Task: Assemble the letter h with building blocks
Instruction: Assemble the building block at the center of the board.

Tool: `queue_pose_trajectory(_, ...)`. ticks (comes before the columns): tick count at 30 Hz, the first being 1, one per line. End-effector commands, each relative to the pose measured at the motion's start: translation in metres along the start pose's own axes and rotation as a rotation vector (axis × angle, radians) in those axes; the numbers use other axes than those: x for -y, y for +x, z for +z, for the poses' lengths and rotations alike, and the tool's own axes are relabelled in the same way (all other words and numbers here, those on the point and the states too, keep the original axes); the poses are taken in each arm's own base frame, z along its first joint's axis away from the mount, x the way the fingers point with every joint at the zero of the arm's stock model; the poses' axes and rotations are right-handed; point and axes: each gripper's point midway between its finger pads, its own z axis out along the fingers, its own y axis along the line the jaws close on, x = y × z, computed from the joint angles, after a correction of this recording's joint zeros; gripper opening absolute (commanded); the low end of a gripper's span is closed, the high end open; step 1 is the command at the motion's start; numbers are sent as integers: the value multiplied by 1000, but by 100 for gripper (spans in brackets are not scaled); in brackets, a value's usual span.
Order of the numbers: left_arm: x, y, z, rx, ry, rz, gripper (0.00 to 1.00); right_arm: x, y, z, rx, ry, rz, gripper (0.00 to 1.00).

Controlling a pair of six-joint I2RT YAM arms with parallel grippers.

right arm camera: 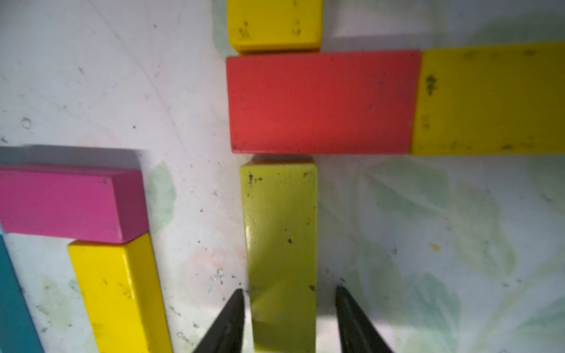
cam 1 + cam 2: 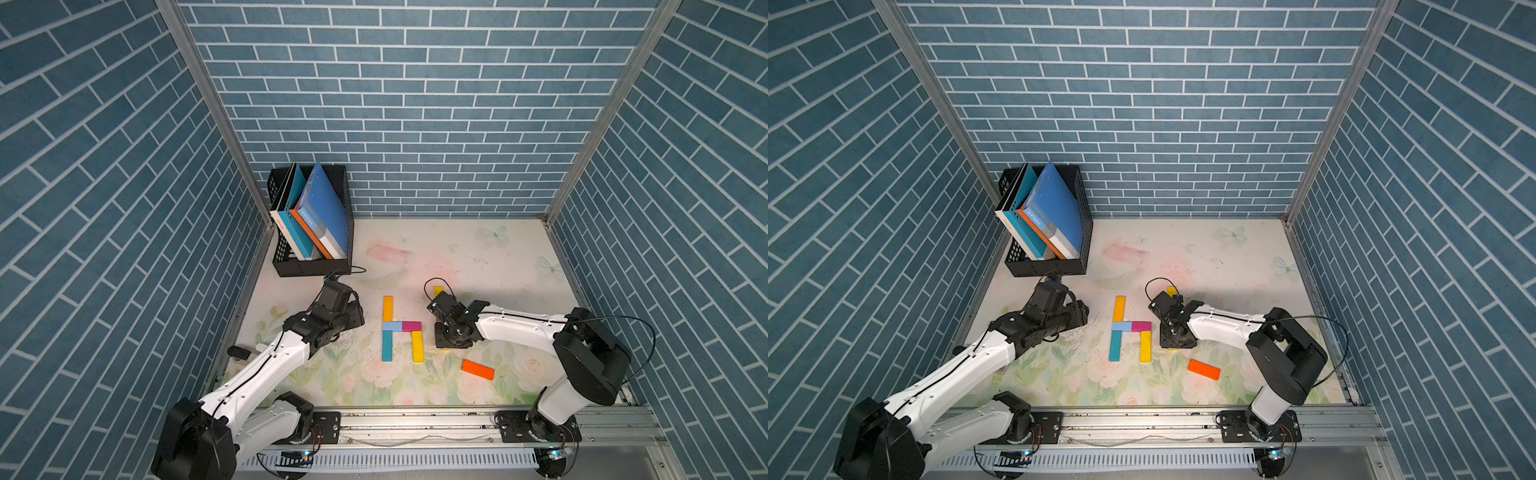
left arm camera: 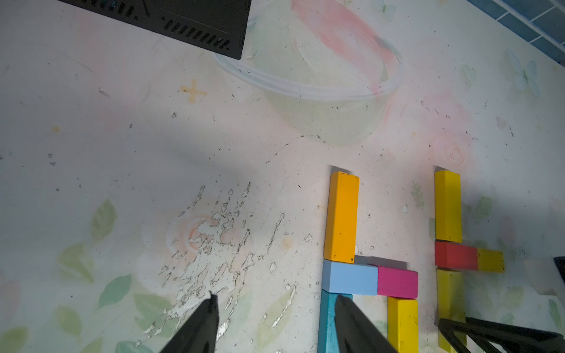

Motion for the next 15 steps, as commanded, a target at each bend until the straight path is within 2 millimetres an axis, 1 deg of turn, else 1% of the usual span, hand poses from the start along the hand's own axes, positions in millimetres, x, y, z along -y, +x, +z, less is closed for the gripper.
queue_pose_trajectory(1, -6, 0, -1, 11, -14, 3, 66, 3, 0, 2, -8, 5, -3, 41)
queue_pose_trajectory(6, -6, 1, -1, 10, -14, 5, 66, 2, -2, 5, -13, 8, 0, 34)
queue_pose_trajectory(15, -6, 0, -2, 16, -9, 4, 66, 0, -3, 8, -15, -2, 8, 30)
